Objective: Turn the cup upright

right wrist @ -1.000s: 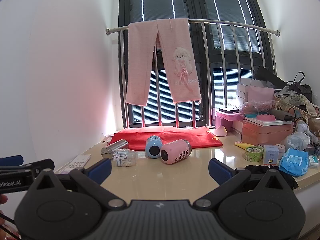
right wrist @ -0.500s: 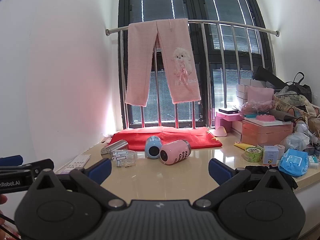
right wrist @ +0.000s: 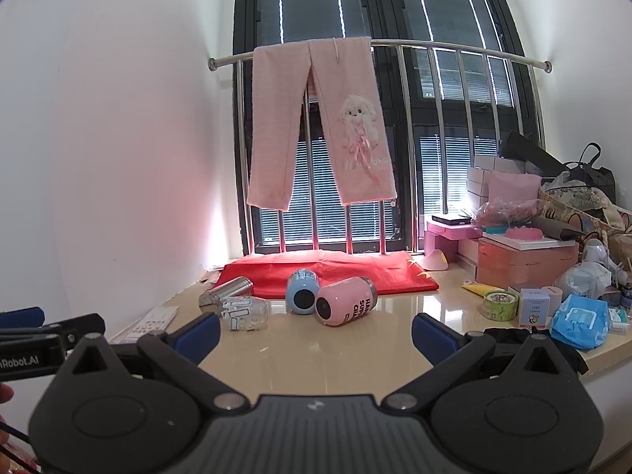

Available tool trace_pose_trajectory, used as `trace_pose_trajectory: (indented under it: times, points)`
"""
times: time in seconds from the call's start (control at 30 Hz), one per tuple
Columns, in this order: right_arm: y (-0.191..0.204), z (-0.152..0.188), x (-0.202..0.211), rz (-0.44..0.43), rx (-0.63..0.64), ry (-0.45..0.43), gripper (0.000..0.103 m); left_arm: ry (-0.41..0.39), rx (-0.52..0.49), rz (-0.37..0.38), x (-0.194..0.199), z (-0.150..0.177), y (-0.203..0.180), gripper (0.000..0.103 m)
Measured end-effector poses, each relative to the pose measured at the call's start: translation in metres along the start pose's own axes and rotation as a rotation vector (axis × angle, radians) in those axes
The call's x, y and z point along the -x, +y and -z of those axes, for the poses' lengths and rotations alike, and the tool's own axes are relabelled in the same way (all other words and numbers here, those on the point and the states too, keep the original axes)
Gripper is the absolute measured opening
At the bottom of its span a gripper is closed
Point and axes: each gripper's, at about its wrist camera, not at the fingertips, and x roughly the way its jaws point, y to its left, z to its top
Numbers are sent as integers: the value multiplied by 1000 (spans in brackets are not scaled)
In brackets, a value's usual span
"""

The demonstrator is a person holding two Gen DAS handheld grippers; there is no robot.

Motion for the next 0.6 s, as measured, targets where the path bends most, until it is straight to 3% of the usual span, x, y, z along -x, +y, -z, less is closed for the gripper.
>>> trace_pose_trajectory:
  times: [0.3, 0.6]
  points:
    - [3, -3, -19, -3, 18, 11, 103, 9, 19, -9, -15, -1, 3, 103]
    - [4, -9, -84, -11, 8, 45, 103, 68, 50, -65, -67, -5, 25, 103]
